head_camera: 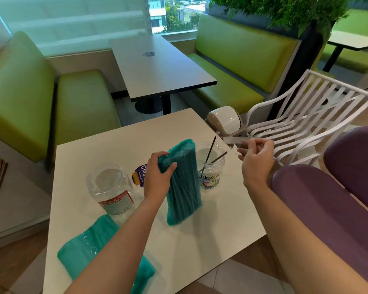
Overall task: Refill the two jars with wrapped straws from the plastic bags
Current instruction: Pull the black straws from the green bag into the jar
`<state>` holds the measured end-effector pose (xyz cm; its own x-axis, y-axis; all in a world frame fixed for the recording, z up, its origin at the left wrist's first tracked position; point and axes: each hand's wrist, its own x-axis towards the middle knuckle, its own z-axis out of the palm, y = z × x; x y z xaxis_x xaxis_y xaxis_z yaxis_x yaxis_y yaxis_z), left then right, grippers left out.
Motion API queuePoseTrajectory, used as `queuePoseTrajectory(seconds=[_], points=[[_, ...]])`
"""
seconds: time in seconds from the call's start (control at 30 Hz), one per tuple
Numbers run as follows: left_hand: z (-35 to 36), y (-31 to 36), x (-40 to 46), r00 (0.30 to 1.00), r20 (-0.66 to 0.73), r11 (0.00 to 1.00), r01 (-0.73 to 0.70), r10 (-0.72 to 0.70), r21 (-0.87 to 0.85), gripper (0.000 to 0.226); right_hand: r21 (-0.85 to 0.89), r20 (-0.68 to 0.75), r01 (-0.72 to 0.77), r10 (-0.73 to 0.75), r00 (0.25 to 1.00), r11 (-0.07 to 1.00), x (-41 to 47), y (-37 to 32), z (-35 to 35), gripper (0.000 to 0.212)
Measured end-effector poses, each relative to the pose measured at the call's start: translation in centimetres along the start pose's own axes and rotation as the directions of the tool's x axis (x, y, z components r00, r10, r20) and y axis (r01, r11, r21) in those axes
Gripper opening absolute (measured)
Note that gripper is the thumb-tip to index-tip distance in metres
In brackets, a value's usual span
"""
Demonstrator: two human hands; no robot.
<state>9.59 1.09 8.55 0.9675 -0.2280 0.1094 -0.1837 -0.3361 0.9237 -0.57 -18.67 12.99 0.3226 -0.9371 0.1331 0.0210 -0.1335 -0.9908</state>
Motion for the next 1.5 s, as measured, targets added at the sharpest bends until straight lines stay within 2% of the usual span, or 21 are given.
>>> queuePoseTrajectory(seconds=[0.07,0.23,0.37,0.47,0.6,0.73,0.8,0.87,0.93,1.0,1.17,1.23,1.33,1.37,1.43,1.5], points=[[-0.2,0.1,-0.1,1.0,-0.001,1.0,0.006,-0.006,0.008,0.033,-0.063,0.047,0.045,-0.042,0.998,0.997,-0.1,-0.1,0.0,0.003],[0.0,1.2,-0.7,1.0,0.01,0.998,-0.004,0.004,0.061,0.036,-0.216,0.272,0.18,-0.118,0.955,0.96,-3.2,1.5,1.1,0.01],[0.3,1.7,-1.0,1.0,0.015,0.999,-0.002,0.001,0.042,0.038,-0.274,0.495,0.212,-0.051,0.867,0.938,-6.6,3.1,2.0,0.006],[0.5,2.1,-1.2,1.0,0.01,0.999,-0.002,0.001,0.049,0.04,-0.24,0.592,0.243,-0.057,0.804,0.94,-8.7,3.5,2.5,0.002],[0.4,2.9,-1.5,1.0,0.0,0.996,0.015,-0.015,0.087,0.043,-0.205,0.598,0.221,-0.057,0.799,0.953,-9.5,3.5,2.8,0.009],[0.1,3.6,-1.4,0.999,-0.025,0.992,0.044,-0.041,0.121,0.046,-0.214,0.666,0.228,-0.029,0.746,0.95,-10.3,3.7,2.8,0.051],[0.2,4.0,-1.4,0.999,-0.022,0.991,0.045,-0.043,0.126,0.046,-0.255,0.667,0.248,-0.016,0.745,0.934,-10.7,3.7,3.2,0.067],[0.3,4.2,-1.4,0.999,0.006,0.993,0.033,-0.034,0.117,0.046,-0.274,0.636,0.263,-0.031,0.771,0.925,-10.8,3.7,3.6,0.072],[0.4,4.0,-1.3,0.998,0.059,0.992,0.015,-0.023,0.125,0.046,-0.261,0.609,0.248,-0.04,0.792,0.933,-10.7,3.6,3.8,0.067],[0.3,3.9,-1.3,0.992,0.123,0.991,-0.018,0.002,0.132,0.046,-0.238,0.596,0.192,-0.013,0.803,0.952,-10.5,3.4,3.6,0.06],[-0.5,2.9,-1.1,0.945,0.31,0.992,-0.122,0.106,0.034,0.048,-0.236,0.49,-0.123,0.228,0.841,0.964,-8.6,3.2,2.6,0.042],[-0.4,2.0,-1.4,0.958,0.257,0.991,-0.133,0.124,0.019,0.056,-0.197,0.455,-0.219,0.287,0.843,0.956,-7.7,3.4,2.1,0.035],[-0.7,1.1,-1.4,0.988,0.151,1.0,0.017,-0.019,0.02,0.086,-0.155,0.45,-0.299,0.337,0.827,0.942,-6.2,3.2,1.2,0.033],[-0.7,0.7,-1.2,0.98,0.187,0.997,0.07,-0.071,0.014,0.099,-0.158,0.465,-0.318,0.355,0.811,0.935,-5.6,3.2,0.8,0.034],[-1.0,-0.1,-0.5,0.921,0.372,0.993,0.116,-0.12,0.035,0.119,-0.152,0.508,-0.37,0.394,0.766,0.917,-4.8,3.1,0.5,0.033],[-1.2,0.1,-0.4,0.784,0.609,0.991,0.13,-0.121,0.029,0.114,-0.134,0.547,-0.439,0.436,0.715,0.888,-4.6,3.1,0.4,0.031]])
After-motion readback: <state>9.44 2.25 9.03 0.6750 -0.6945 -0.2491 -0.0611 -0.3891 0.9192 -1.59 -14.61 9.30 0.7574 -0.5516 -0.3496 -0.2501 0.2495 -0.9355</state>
